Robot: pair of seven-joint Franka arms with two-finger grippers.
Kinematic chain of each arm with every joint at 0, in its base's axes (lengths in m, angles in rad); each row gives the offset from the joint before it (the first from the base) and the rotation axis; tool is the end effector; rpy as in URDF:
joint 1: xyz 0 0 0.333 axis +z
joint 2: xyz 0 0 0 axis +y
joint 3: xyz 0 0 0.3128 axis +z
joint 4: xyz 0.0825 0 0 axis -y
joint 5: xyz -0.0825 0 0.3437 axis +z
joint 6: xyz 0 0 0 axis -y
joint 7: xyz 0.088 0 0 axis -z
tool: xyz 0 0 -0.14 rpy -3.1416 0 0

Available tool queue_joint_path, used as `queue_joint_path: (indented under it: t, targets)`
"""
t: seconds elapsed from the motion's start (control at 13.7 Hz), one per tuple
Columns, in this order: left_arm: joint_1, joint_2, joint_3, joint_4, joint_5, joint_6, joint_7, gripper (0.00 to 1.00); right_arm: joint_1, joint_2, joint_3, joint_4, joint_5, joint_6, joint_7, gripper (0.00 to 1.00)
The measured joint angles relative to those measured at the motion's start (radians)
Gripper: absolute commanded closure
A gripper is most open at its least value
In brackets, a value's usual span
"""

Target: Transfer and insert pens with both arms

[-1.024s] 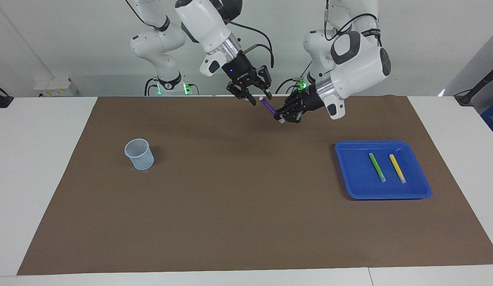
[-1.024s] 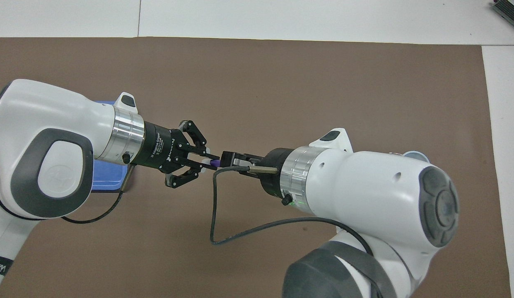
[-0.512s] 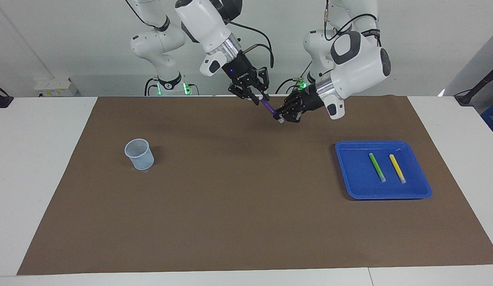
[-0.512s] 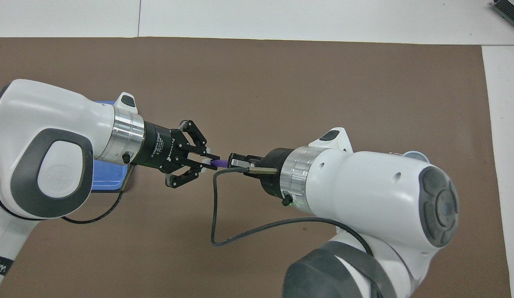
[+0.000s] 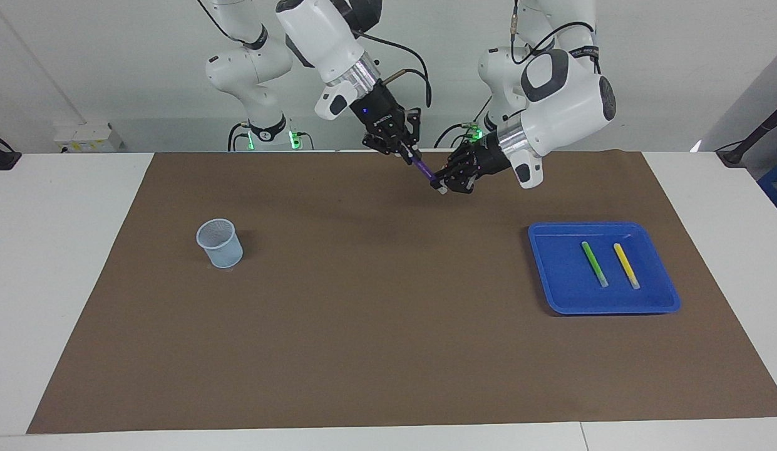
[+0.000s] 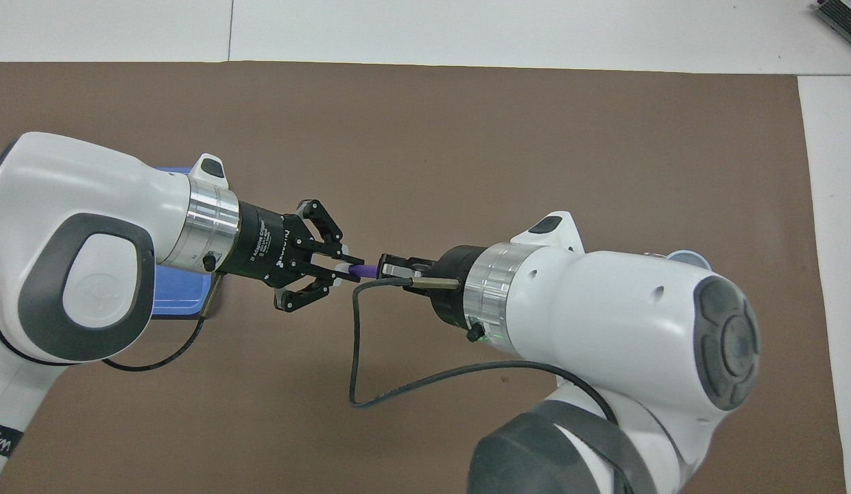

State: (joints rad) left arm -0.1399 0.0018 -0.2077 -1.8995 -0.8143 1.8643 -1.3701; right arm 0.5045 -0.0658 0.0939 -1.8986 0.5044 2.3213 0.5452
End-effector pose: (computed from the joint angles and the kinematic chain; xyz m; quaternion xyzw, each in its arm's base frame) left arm 0.4702 -0.2543 0.5012 0.7412 0.5552 -0.2966 0.2335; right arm 0.4504 0.3334 0.5637 -0.9432 0.0954 -0.0806 0.3079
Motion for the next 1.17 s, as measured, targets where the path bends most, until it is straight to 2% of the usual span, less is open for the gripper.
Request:
queue_joint_path:
  t: [0.07,0.37,0.59,0.95,1.17]
  targets:
    - [0.0,0.0,0.001,-0.001,0.0,0.0,-0.012,0.0,0.0,0.0,0.0,-0.001,0.0,-0.001,0.0,1.0]
    - [0.002,-0.002,0.018,-0.004,0.0,0.004,-0.066,0.0,-0.015,-0.001,-0.006,-0.003,-0.02,-0.073,-0.081,1.0]
    - [0.014,-0.005,0.027,-0.004,0.007,0.011,-0.081,0.0,-0.1,-0.018,-0.013,0.002,-0.107,-0.214,-0.231,1.0]
    - [0.138,-0.033,0.033,0.021,0.132,0.022,-0.078,0.0,-0.337,-0.083,-0.025,0.007,-0.28,-0.481,-0.702,1.0]
    - [0.191,-0.07,0.034,0.027,0.142,0.023,-0.004,0.0,-0.466,-0.09,-0.028,0.007,-0.393,-0.542,-1.018,1.0]
